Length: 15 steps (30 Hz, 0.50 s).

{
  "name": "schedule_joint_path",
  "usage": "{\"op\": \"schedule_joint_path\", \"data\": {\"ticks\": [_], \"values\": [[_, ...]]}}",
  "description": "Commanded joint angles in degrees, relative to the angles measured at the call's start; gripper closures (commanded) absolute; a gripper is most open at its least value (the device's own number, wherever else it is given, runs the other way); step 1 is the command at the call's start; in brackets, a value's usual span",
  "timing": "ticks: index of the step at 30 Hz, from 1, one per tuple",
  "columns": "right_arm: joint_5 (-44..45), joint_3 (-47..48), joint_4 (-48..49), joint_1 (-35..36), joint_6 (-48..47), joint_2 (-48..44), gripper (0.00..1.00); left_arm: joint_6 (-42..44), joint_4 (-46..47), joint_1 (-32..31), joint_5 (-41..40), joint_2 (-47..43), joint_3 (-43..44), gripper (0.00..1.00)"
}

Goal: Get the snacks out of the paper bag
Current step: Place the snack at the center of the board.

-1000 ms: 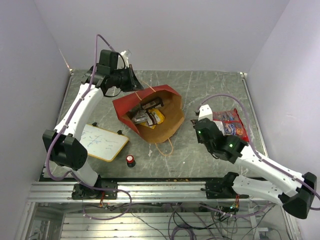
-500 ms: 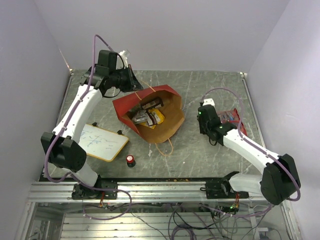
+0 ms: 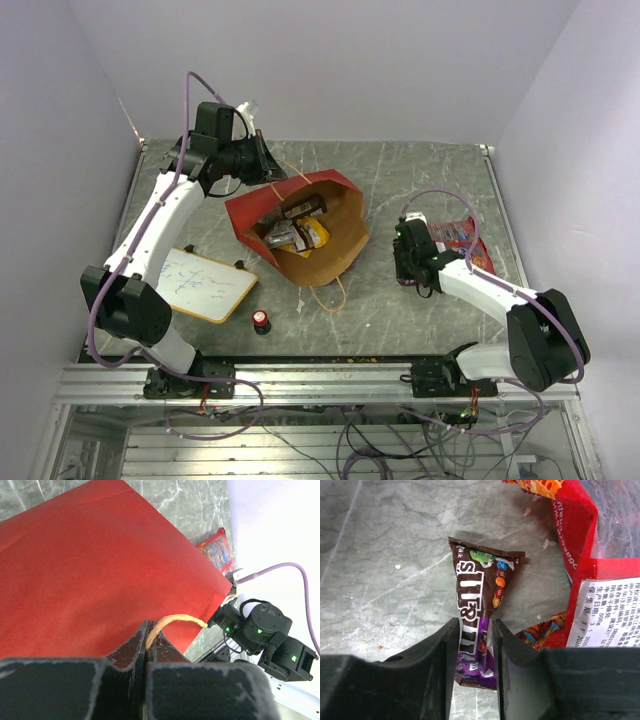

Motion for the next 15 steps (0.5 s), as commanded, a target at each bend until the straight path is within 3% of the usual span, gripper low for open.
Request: {"op": "schedule_joint_path", "data": {"ticks": [1,9,15], "values": [[-2.23,-0.19,1.15,-0.54,2.66,-1.61,0.65,-0.27,2.44,0.42,1.2,-0.82,-0.09,0.93],[-4.76,2.07,0.76,-0.66,-1.79,-10.73,0.5,-0.69,3.23,0.42,2.42,-0.74,-1.65,0.93],[-10.27,-0.54,4.43,-0.67,-8.78,-16.19,0.49,-0.58,3.1,0.43,2.9,-0.31,-1.83,0.93]]}}
